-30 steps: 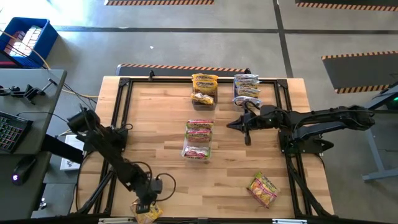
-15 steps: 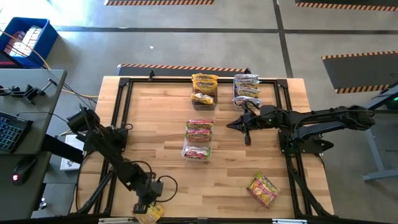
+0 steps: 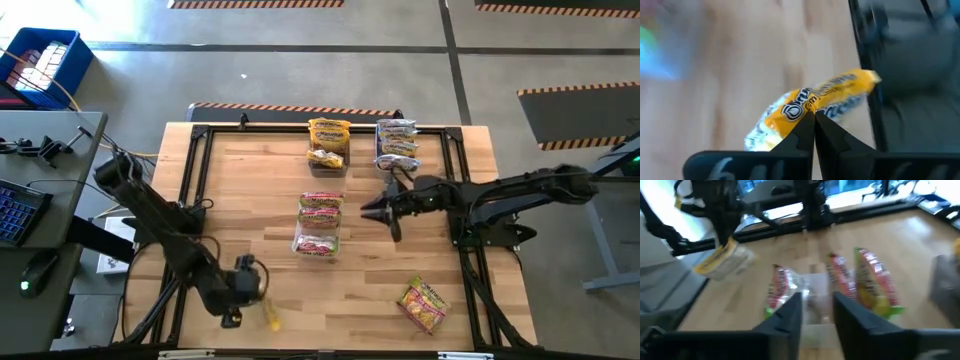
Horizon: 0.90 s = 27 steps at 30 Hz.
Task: Sort Maruchan noodles
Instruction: Put the yellow noodle pack into the black bin
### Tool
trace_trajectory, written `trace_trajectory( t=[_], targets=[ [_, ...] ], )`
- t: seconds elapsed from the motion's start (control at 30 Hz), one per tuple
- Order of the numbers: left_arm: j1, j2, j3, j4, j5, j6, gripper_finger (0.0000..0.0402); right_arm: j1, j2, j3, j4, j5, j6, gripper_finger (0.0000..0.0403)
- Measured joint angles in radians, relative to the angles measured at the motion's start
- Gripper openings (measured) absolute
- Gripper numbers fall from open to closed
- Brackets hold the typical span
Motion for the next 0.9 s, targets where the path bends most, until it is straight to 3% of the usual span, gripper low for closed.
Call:
trace_trajectory(
  t=[0.13,0.33,0.63,0.9],
  targets=[
    [0.016,-0.047,0.000,0.006,-0.183,0.038,0.0000,0.057,0.105,0.085,-0.001,0.001,0.114,0.0173],
    [0.091,-0.033,0.001,0.066,-0.273,0.089,0.0000,0.118,0.310,0.321,-0.064,0.003,0.212,0.0257],
    [0.181,-0.033,0.001,0.189,-0.326,0.172,0.0000,0.174,0.600,0.751,-0.432,0.014,0.258,0.0268],
    [0.227,-0.033,0.001,0.216,-0.375,0.181,0.0000,0.193,0.747,0.935,-0.565,0.012,0.258,0.0268]
  ],
)
